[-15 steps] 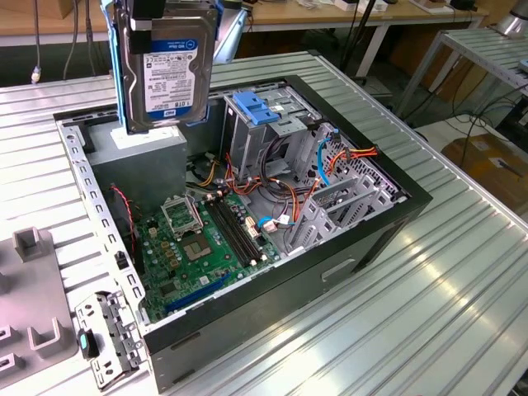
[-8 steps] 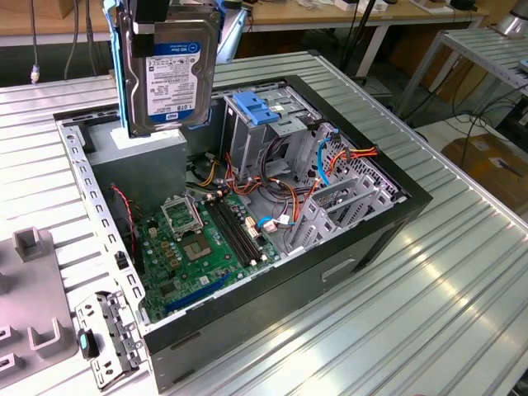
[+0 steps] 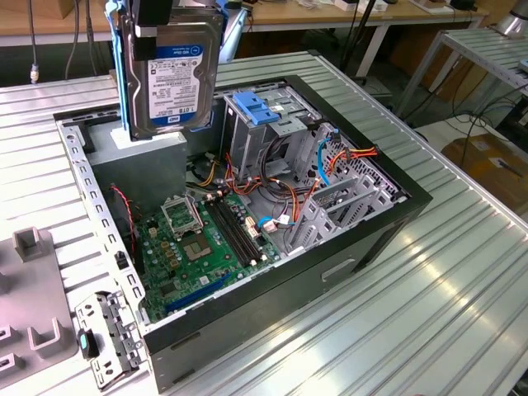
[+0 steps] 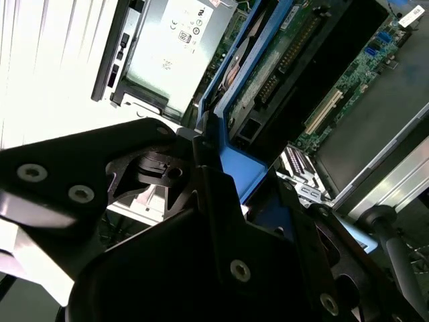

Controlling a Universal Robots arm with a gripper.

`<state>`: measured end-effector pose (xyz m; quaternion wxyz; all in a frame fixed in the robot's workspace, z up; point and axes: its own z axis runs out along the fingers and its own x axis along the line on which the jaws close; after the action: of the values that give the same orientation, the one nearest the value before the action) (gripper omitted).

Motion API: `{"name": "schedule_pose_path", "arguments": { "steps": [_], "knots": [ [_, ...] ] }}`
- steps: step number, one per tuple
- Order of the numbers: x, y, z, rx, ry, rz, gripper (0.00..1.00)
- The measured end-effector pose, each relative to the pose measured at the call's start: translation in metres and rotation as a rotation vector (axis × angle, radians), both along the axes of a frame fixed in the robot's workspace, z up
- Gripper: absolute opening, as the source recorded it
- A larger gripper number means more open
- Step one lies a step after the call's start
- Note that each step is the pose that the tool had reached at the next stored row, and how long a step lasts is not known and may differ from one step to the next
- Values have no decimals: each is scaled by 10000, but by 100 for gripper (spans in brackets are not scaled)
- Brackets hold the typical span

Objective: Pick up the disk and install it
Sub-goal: 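Insert the disk into the insertion slot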

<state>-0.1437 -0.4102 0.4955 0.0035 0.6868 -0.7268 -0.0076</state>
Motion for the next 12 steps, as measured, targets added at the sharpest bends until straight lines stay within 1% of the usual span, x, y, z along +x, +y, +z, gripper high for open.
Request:
{"name": "schedule_pose_path", "arguments": {
  "steps": [7,12],
  "knots": [
    [0,-6,0,0,0,2,37],
    [0,-35,0,0,0,2,37]
  ]
}}
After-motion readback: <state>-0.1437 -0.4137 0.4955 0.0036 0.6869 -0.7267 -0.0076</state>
